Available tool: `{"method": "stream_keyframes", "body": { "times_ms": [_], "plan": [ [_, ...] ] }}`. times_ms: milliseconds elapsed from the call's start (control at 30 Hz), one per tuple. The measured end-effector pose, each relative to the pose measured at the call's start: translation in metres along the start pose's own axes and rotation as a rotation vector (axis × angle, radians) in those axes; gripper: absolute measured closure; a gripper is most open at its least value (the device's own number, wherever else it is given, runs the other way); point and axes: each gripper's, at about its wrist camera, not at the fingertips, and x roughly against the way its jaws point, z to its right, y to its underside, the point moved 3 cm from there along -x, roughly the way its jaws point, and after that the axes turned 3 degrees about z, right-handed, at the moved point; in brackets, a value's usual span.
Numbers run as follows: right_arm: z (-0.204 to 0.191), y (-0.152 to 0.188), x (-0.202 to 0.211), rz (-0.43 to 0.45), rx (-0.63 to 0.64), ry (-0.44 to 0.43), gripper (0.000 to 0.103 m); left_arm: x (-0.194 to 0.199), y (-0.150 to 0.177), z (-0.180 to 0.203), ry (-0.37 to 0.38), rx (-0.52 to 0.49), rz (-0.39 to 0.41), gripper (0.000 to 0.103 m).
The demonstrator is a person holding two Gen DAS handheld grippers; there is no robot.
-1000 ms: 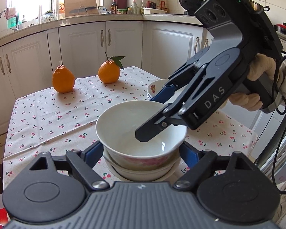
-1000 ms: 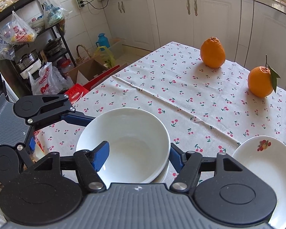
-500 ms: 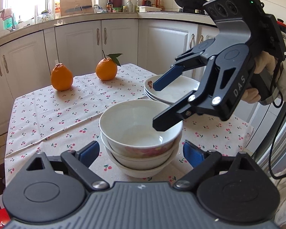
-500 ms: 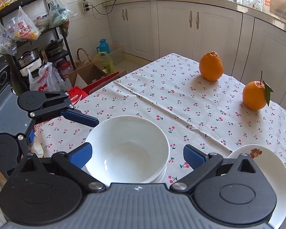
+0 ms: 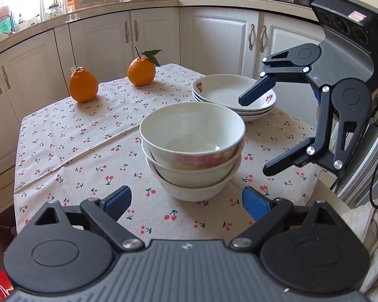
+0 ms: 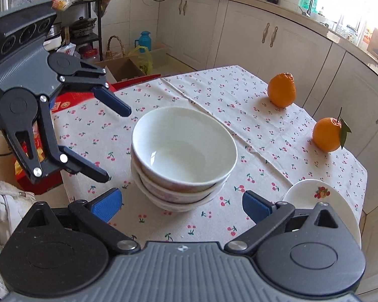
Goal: Organize plates and bowls
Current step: 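Grip the three-bowl stack from opposite sides with both grippers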
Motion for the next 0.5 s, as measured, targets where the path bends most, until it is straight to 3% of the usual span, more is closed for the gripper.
{"method": "stream_keyframes", "body": {
  "times_ms": [500],
  "plan": [
    [0.004,0.019,-0.025,-0.073,0.004,-0.003,0.000,-0.018,-0.002,-0.003,0.038,-0.025,-0.051,0.008]
  ]
}}
